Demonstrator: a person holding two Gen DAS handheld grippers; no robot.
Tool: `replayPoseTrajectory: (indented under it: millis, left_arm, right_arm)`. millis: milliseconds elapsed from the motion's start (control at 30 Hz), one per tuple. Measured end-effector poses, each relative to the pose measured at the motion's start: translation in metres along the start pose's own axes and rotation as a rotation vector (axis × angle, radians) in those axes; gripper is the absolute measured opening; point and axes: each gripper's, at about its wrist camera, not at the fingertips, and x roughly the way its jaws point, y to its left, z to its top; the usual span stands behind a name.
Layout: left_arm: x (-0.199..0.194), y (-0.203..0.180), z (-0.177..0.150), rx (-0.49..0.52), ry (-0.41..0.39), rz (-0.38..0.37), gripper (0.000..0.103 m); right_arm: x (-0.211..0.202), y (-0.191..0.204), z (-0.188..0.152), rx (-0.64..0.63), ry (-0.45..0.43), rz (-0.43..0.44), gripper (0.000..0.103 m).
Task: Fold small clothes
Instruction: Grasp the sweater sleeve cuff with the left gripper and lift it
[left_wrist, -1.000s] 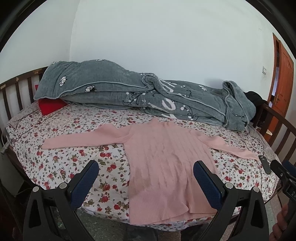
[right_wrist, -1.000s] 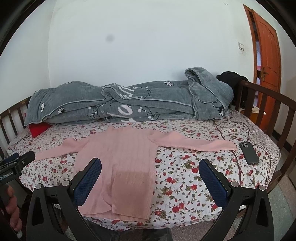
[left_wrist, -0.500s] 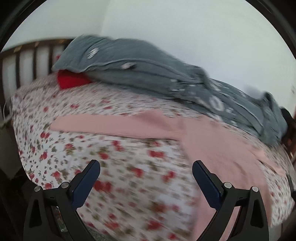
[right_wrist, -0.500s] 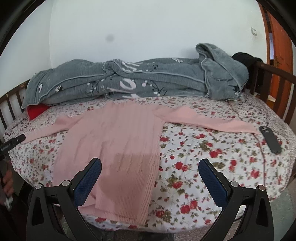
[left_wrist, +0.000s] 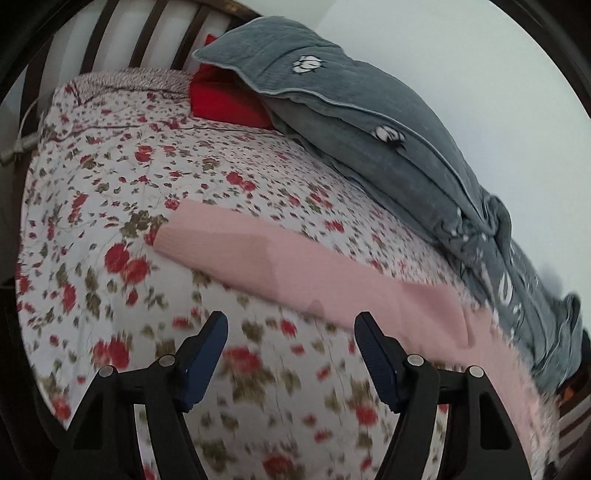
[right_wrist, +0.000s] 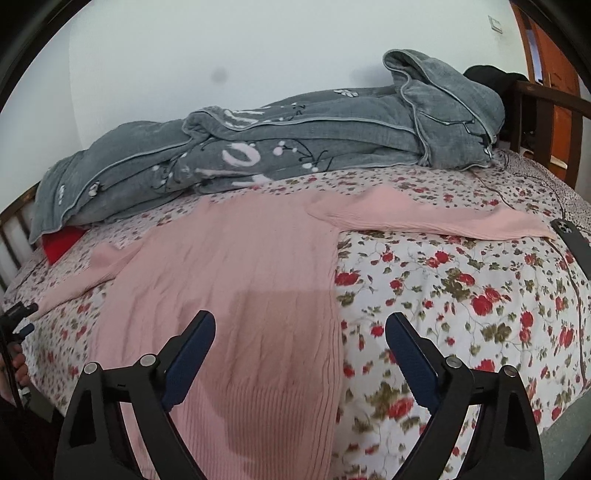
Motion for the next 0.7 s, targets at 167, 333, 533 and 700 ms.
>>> replayPoseTrajectory:
  millis: [167, 333, 533, 700]
  left_arm:
    - [0.025, 0.016, 0.011, -0.091, 0.05, -0.016, 0.058]
    - [0.037, 0.034, 0.016, -0.204, 0.032, -0.052, 0.048]
    - [0.047, 0.049, 0.025, -0.32, 0.015, -0.016, 0.022]
    - [0.047, 0.044, 0.036, -0.3, 0.008, 0.08, 0.008]
  right_arm:
    - [0.011, 0.001, 0.008, -0.006, -0.006, -0.025, 0.093]
    - [0.014, -0.001, 0.011, -0.013, -0.039, -0.032, 0.093]
    - [0.02, -0.015, 0.014, 0.022, -0.038, -0.026, 0.093]
    - [0.033, -0.034, 0.015, 0.088, -0.028, -0.013, 0.093]
